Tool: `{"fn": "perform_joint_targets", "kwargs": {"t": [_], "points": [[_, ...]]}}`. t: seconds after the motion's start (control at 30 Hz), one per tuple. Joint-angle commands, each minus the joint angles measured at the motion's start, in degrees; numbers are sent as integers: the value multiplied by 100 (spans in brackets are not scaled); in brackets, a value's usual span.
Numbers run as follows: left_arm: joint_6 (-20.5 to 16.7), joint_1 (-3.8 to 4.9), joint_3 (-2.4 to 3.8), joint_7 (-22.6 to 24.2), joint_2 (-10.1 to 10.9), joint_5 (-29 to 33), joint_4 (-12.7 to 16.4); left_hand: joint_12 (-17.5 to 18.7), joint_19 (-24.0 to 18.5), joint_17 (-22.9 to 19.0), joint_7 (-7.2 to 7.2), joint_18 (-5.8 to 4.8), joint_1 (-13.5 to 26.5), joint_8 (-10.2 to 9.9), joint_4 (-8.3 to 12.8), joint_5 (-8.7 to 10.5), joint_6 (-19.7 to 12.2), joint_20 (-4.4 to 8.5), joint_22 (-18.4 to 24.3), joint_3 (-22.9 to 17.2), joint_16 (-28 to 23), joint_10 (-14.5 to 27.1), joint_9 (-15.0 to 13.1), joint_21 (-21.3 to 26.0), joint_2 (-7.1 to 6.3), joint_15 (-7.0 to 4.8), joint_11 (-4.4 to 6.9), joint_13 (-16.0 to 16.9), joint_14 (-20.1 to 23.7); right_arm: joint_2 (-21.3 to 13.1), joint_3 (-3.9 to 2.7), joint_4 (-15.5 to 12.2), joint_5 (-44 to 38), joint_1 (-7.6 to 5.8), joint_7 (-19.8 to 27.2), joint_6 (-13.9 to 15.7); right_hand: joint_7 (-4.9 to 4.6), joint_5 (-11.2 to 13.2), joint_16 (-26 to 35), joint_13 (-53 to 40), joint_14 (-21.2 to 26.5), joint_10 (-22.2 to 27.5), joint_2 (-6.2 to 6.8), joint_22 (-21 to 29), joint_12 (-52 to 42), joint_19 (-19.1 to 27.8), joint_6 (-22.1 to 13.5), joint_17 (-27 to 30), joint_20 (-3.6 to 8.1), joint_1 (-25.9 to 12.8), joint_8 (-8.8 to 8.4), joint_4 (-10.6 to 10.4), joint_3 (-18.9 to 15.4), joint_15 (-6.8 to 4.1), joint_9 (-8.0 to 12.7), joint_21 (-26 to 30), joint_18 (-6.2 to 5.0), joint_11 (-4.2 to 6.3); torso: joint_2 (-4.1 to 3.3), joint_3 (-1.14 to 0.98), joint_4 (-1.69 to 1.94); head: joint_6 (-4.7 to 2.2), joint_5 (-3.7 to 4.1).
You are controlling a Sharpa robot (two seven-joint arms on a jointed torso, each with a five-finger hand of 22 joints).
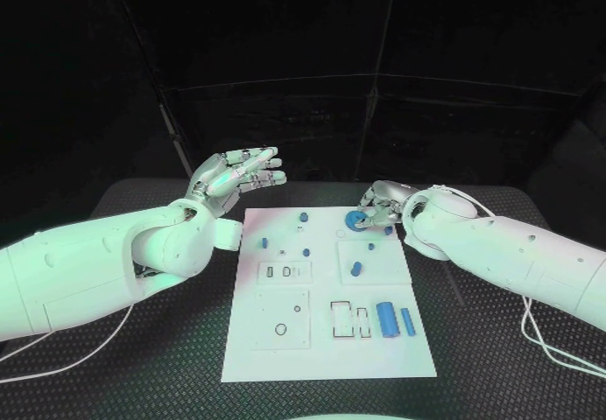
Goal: Assemble the parts on the task board
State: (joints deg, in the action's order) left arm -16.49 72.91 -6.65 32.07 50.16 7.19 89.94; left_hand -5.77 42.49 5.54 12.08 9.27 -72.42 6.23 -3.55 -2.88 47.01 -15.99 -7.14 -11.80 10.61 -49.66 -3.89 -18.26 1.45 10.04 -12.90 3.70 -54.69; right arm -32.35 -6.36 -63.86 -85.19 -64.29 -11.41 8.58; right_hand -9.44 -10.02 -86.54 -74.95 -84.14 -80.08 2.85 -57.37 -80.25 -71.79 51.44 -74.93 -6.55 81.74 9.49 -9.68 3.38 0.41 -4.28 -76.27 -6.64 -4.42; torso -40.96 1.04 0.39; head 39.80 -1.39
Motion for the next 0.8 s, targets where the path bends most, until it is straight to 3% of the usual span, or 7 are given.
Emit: {"fn": "perform_joint_targets", "kwargs": {"t": [0.03, 0.27, 0.43, 0.8], "points": [[85, 9, 4, 8, -7, -4, 1, 29, 39, -10, 389, 110, -17, -16, 41, -21, 38, -15, 10, 1, -22, -27, 6, -8, 45, -3, 2, -3, -37, 25, 6, 3, -270, 0, -7, -164, 2, -21, -41, -94, -433, -58, 17, -22, -43, -50, 51, -750, 13, 62, 45, 57, 6, -24, -4, -37, 41, -4, 0, 0, 0, 9, 1], [135, 9, 1, -31, -12, -4, -4, 32, 40, -12, 389, 110, -19, -19, 47, -21, 35, -15, 13, -5, -25, -29, 6, -7, 56, -3, 2, -3, -39, 66, 7, 4, -754, 1, -103, -101, 12, 33, -60, -121, -441, -75, 27, -76, -59, -78, 102, -793, 21, 76, 65, 107, 15, -32, 2, -64, 50, 7, 3, 1, -1, 16, 6], [150, 9, -1, -48, -12, -4, -2, 32, 40, -12, 389, 110, -19, -19, 47, -21, 35, -15, 13, -5, -25, -29, 6, -7, 56, -3, 2, -3, -39, 84, 7, -7, -993, 3, -150, 104, 41, 251, -81, -169, -449, -110, -161, -160, -82, -125, 248, -837, 44, 222, 111, 225, 237, -58, 10, -109, 65, 37, 4, 1, 5, 9, 11], [158, 9, -4, -64, -14, -4, 1, 32, 40, -12, 389, 110, -19, -19, 47, -21, 35, -15, 13, -5, -25, -29, 6, -7, 56, -3, 2, -3, -39, 75, 8, -233, -1109, 4, 7, 656, 124, -42, -102, -341, -457, -251, -244, -245, -183, -175, 531, -882, 103, 191, 142, 314, 532, -127, 28, -158, 79, 107, 1, -1, 5, -14, 0]]}}
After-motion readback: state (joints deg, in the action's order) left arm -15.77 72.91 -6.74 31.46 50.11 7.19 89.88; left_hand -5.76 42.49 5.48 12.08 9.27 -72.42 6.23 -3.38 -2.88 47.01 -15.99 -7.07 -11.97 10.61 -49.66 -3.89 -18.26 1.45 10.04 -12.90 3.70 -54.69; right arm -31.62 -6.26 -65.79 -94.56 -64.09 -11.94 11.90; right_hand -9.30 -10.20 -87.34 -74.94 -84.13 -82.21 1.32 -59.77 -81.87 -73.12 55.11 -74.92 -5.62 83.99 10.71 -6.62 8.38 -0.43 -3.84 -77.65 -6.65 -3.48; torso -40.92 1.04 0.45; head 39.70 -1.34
